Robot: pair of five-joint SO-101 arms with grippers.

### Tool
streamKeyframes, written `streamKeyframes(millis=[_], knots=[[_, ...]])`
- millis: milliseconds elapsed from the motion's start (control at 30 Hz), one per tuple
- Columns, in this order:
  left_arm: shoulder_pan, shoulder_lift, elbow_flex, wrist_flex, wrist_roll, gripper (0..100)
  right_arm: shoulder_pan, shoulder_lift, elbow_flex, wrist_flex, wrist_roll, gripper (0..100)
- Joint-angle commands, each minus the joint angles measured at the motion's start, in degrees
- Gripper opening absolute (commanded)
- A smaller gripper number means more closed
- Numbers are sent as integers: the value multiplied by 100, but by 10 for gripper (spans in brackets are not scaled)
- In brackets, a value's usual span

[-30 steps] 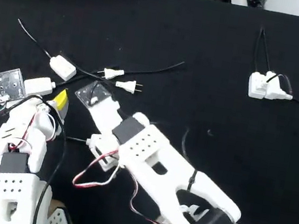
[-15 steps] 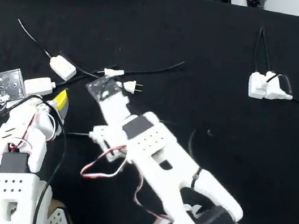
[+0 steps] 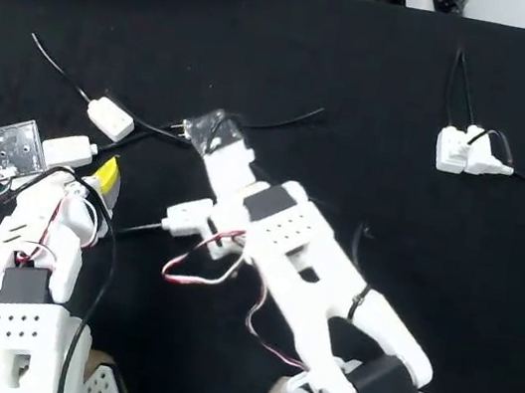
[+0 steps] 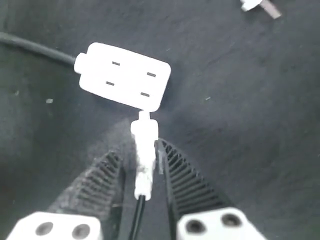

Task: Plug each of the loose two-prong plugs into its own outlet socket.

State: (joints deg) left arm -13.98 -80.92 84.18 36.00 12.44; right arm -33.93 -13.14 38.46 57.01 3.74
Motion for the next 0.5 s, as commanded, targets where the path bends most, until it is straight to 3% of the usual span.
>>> streamKeyframes(millis=[0,200,467], knots=[[-66,-26,-171,-88,62,234,193,-4,-470,-185,62,11],[-66,-26,-171,-79,62,234,185,-48,-646,-308,62,11],[-66,-26,-171,-79,62,234,97,-4,-1824,1037,9,11]])
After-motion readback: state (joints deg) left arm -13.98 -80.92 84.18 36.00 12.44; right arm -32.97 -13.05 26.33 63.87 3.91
